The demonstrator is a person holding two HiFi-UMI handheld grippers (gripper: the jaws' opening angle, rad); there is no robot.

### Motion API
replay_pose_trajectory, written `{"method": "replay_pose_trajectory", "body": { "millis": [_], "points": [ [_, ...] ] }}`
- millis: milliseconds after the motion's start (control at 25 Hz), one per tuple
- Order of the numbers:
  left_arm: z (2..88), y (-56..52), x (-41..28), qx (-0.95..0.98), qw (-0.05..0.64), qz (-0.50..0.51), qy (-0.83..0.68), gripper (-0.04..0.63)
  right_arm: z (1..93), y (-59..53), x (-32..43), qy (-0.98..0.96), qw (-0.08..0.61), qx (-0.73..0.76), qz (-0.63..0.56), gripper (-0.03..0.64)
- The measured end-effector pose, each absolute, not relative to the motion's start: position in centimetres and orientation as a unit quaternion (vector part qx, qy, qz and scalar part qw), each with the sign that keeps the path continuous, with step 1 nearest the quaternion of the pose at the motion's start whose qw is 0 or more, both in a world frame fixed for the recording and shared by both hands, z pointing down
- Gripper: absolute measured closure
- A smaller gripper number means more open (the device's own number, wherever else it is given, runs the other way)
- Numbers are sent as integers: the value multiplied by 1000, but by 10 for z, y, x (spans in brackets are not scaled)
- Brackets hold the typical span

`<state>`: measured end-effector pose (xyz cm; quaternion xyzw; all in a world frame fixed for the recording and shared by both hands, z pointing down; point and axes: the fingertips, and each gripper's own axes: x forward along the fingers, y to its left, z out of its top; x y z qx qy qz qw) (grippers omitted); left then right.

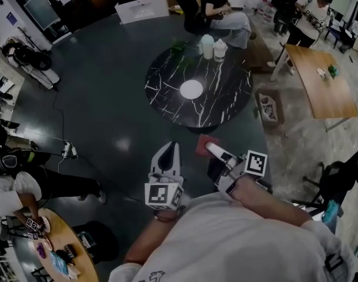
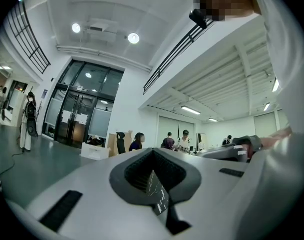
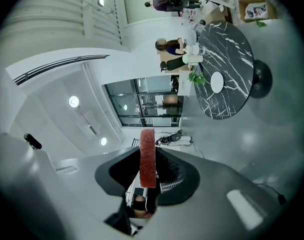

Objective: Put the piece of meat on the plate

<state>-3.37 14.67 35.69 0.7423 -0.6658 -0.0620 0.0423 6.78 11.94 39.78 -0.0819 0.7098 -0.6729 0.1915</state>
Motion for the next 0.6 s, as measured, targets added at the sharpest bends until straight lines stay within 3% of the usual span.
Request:
{"method": "replay_pose_trajectory", "body": {
  "millis": [600],
  "points": [
    [350, 53, 8, 734, 41, -62, -676, 591, 393, 12, 113, 714, 181, -61, -674, 526]
  ]
}}
